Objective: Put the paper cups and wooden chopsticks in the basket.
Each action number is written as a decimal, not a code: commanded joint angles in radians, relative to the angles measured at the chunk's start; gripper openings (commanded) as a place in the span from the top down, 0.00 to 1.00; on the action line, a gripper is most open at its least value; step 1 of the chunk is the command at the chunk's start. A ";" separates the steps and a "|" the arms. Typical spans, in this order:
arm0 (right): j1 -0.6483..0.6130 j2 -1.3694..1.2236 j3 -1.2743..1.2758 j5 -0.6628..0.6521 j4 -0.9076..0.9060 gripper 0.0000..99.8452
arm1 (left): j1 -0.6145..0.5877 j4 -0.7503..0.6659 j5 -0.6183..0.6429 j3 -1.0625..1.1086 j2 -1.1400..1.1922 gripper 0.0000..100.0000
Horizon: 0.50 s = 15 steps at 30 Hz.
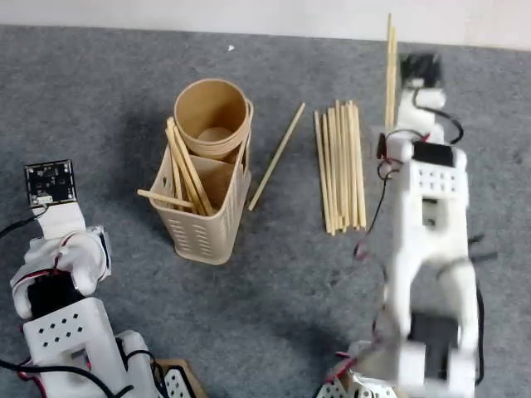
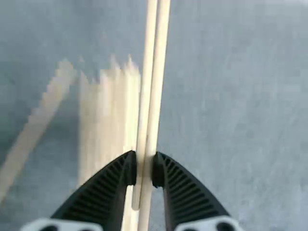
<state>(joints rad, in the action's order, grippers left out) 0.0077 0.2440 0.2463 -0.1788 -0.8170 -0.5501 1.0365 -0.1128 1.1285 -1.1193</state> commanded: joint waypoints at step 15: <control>-0.742 0.768 0.475 0.215 0.515 0.99 | 0.001 -0.017 -0.006 -0.004 -0.012 0.85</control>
<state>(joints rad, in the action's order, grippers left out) -0.6460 0.9927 0.6391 0.0100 -0.4242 -0.5501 1.0365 -0.1128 1.1285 -1.1193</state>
